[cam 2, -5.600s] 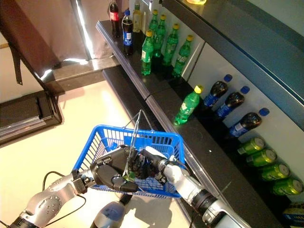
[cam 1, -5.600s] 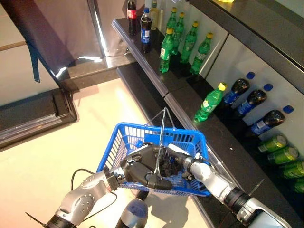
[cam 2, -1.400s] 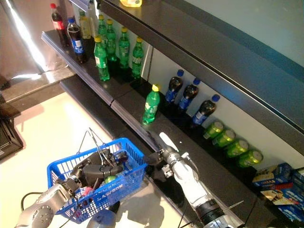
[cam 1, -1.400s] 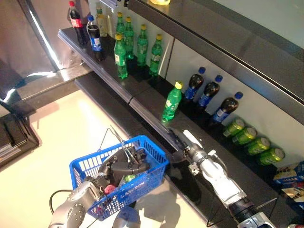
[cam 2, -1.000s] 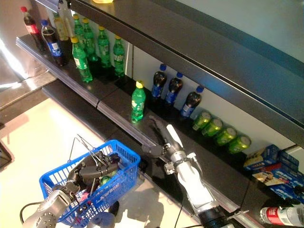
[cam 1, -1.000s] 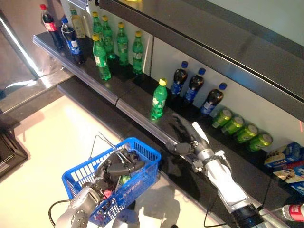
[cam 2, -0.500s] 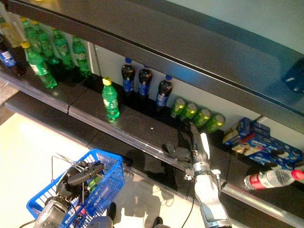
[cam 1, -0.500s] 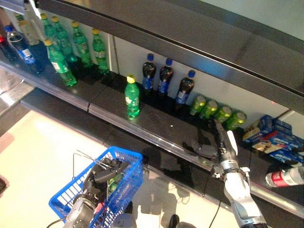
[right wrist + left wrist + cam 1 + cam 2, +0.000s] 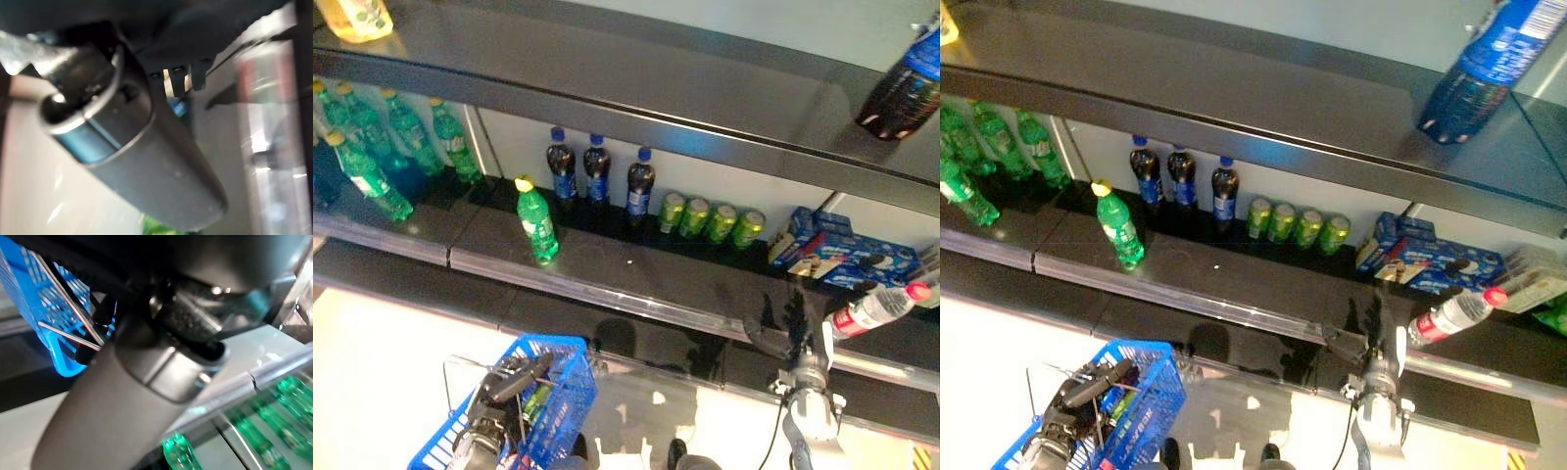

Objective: Pick up the drink and place into the basket.

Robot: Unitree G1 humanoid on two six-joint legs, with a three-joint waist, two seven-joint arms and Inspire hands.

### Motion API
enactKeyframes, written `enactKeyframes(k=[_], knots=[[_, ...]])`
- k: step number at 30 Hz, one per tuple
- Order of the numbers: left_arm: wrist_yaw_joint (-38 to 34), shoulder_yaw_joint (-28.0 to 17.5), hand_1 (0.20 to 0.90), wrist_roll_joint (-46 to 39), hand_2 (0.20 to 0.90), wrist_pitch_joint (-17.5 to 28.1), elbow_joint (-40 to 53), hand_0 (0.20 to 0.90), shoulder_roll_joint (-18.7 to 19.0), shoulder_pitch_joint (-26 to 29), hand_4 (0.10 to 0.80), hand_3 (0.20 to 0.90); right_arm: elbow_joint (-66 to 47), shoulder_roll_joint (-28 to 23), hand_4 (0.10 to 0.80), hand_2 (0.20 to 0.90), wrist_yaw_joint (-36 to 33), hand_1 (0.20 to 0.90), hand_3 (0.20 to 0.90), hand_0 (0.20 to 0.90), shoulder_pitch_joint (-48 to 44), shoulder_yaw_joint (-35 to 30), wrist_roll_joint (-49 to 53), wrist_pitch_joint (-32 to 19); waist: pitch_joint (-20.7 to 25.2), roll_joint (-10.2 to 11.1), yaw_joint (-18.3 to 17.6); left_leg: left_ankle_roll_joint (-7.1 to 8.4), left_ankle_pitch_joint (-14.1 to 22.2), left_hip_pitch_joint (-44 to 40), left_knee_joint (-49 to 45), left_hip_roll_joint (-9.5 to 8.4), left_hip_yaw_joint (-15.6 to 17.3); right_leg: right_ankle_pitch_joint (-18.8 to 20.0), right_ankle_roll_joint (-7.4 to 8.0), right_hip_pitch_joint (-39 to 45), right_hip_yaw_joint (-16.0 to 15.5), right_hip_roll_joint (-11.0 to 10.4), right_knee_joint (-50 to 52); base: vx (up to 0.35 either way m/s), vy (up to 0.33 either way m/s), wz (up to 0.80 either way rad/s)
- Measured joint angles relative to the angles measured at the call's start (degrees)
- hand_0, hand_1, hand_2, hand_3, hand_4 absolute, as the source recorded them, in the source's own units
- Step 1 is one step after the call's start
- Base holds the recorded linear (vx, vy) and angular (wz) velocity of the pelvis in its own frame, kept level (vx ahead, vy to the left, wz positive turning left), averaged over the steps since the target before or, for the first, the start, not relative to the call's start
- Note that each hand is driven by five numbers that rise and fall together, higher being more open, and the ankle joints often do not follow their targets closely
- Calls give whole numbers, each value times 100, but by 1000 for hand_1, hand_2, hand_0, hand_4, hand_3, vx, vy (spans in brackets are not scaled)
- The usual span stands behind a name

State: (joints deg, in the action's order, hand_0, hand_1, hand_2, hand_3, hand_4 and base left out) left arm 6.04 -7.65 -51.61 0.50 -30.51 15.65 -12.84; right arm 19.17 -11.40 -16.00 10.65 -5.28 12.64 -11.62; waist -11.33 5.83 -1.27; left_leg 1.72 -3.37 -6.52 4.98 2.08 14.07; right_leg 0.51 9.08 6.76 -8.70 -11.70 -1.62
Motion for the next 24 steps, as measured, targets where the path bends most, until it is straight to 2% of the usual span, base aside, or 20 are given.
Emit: enactKeyframes(k=[7,10,14,17,24], knots=[[31,-25,300,-44,300,4,-1335,300,-177,102,100,200,1463,13,800,900,32,900,900,900,136,-73,635,-20,504,-151,-240,14,88,-48,35,29,263,55,-1,-90,155,22,-58,-4,2,-20],[194,-26,300,-51,300,-21,-1730,300,-170,321,100,200,2393,9,800,900,286,900,900,900,64,-73,971,-38,589,-171,-225,15,88,-56,34,39,292,62,-9,-101,187,36,-57,3,2,-5],[223,-23,300,-63,300,-106,-2099,300,-172,397,100,200,3097,12,800,900,551,900,900,900,19,-65,1033,-24,650,-210,-217,17,90,-66,35,43,330,72,-15,-114,228,42,-57,9,-2,-5],[369,-24,300,-52,300,-137,-2718,300,-156,424,100,200,3949,9,800,900,818,900,900,900,-128,-66,1060,-25,873,-271,-201,39,120,-63,36,61,400,71,-18,-183,287,60,-63,18,-2,-11],[608,18,300,-34,300,-170,-3383,300,-151,563,100,200,4583,8,800,900,1158,900,900,900,-201,-10,901,87,996,-254,-195,40,127,-76,36,68,418,70,-22,-184,300,63,-56,2,1,-1]])
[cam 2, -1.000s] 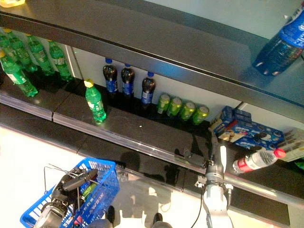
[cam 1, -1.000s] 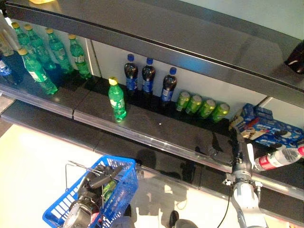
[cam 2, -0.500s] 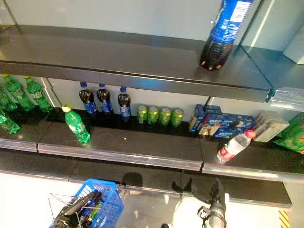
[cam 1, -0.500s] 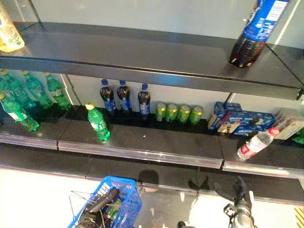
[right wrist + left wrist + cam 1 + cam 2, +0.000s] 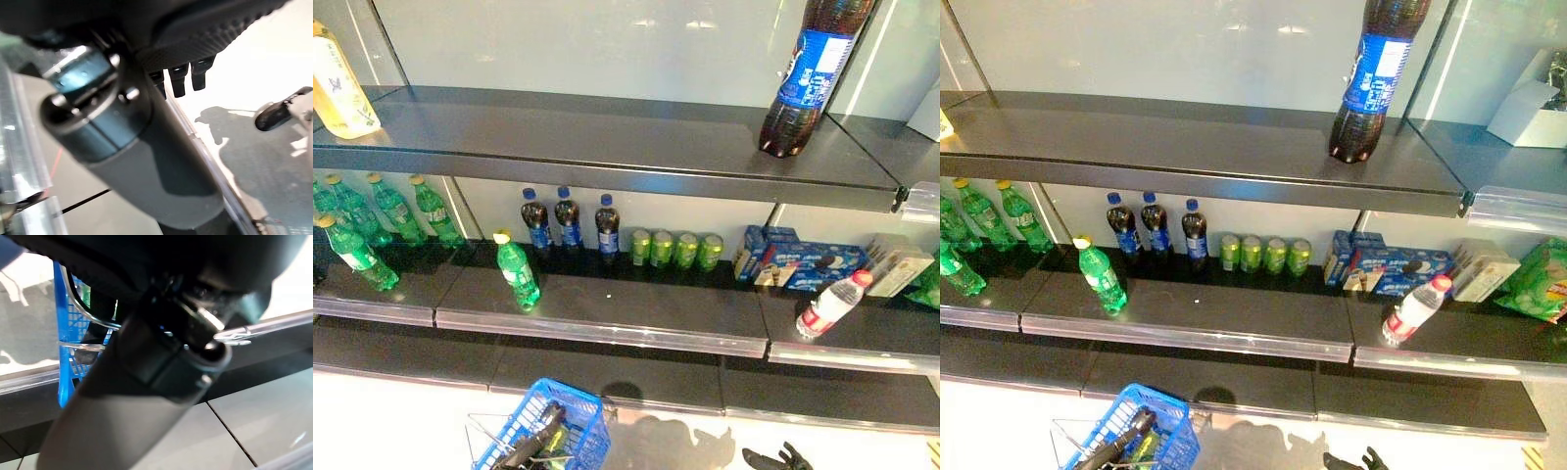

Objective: Pick up the drink and place into the basket.

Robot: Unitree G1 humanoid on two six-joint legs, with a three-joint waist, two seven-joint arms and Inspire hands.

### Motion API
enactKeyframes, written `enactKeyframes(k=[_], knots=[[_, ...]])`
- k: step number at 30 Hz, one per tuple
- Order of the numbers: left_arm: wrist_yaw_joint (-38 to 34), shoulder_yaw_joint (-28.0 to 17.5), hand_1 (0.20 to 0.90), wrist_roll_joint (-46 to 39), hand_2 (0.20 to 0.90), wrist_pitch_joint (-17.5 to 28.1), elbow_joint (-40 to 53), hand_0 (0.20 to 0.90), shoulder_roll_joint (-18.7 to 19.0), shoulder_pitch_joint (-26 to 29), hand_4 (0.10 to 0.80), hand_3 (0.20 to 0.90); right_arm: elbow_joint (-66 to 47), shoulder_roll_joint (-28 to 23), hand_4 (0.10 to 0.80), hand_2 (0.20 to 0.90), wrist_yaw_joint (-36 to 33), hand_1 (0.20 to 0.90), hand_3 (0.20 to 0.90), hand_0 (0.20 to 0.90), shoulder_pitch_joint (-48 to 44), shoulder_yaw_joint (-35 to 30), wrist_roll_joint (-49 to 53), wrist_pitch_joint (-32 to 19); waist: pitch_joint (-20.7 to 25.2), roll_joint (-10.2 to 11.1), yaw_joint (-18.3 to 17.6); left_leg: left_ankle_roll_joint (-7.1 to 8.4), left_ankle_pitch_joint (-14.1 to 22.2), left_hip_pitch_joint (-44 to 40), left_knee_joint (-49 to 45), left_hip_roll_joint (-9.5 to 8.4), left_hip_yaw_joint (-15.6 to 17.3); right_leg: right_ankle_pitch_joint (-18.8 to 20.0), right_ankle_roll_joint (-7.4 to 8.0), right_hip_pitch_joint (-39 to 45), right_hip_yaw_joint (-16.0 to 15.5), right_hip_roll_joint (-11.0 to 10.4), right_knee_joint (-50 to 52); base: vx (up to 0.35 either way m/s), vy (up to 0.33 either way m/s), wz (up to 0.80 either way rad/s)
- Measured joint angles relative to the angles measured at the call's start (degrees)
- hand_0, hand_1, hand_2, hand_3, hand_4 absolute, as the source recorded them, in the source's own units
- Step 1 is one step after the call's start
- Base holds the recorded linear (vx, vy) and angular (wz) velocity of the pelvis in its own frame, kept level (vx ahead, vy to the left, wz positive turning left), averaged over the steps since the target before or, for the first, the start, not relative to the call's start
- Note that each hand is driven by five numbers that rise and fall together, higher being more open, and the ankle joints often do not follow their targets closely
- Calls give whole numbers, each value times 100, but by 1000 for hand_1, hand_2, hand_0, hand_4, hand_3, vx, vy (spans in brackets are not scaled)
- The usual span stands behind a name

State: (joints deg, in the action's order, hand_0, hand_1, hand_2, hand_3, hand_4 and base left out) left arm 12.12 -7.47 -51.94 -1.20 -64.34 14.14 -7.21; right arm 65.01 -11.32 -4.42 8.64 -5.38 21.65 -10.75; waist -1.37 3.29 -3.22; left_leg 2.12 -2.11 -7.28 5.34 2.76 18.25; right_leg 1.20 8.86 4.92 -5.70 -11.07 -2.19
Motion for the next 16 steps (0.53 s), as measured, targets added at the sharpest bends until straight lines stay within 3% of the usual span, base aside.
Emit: enactKeyframes(k=[16], knots=[[118,10,300,468,300,-58,-466,300,0,80,100,200,340,-13,800,900,499,900,900,900,-179,212,-597,538,29,-9,76,5,9,-71,0,15,-14,-26,-36,83,-19,6,-18,0,0,0]])
